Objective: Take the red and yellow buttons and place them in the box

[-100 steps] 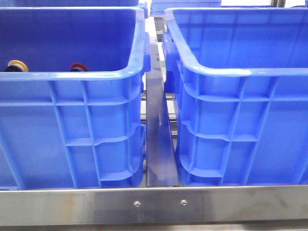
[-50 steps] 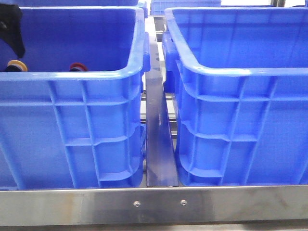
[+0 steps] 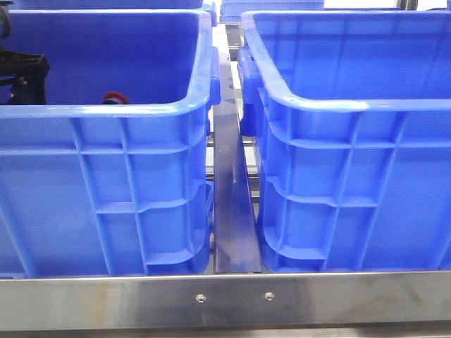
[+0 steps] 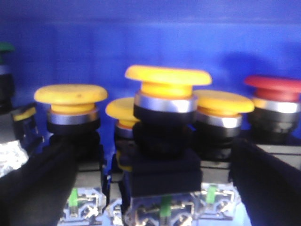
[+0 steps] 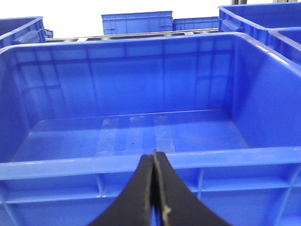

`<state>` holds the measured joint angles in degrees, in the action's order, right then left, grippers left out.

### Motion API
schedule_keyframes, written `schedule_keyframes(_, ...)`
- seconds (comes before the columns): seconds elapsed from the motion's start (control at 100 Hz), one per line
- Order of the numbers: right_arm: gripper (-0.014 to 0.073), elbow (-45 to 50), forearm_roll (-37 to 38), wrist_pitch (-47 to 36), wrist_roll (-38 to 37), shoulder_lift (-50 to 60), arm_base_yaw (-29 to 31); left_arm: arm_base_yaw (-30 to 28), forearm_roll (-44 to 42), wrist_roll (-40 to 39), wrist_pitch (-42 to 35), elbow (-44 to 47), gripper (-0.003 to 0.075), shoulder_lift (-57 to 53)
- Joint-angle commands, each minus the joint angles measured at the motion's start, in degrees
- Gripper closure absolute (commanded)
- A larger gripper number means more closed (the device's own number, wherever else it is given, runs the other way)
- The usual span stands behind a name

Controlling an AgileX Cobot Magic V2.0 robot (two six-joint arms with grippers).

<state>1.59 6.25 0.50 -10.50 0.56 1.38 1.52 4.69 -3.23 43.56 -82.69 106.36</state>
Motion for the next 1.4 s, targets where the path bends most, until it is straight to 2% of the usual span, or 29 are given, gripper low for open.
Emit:
schedule_keyframes(0.0, 0.0662, -1.1, 0.6, -4.5, 0.4, 1.5, -0.1, 0.3, 0.6, -0.4, -1.8, -1.8, 0.0101, -2.3)
schedule_keyframes(0.11, 0.0662, -1.1, 0.6, -4.5, 0.4, 1.5, -0.1, 0.3, 0.6, -0.4, -1.8, -1.8, 0.0139, -2.3)
schedule_keyframes(0.16, 0.0662, -1.1, 0.6, -4.5, 0.4, 1.5, -0.1, 0.3, 0.6, -0.4, -1.7, -1.8, 0.0193, -2.3)
schedule_keyframes(0.36, 0.0662, -1.1, 0.6, -4.5, 0.4, 1.5, -0.1, 0.3, 0.6, -0.4, -1.7, -1.8, 0.0498, -2.3)
schedule_keyframes(0.52, 0.0662, -1.1, 0.6, -4.5, 0.4, 1.5, -0.1, 0.3, 0.6, -0.4, -2.0, -1.8, 0.0626, -2.7)
schedule_keyframes(0.8, 0.0662, -1.1, 0.6, -4.5, 0.4, 1.5, -0.1, 0.5, 1.6, 1.1, -1.2, -1.8, 0.0644, -6.9)
schedule_keyframes(1.09, 0.0662, -1.1, 0.6, -4.5, 0.4, 1.5, -0.1, 1.2, 23.0, 22.2, 3.9, -1.6, 0.0644, -14.2)
schedule_keyframes(1.39, 0.0662, -1.1, 0.6, -4.6, 0.4, 1.5, -0.1, 9.4, 37.5, 39.8, 9.6, -0.2, 0.0644, -18.8)
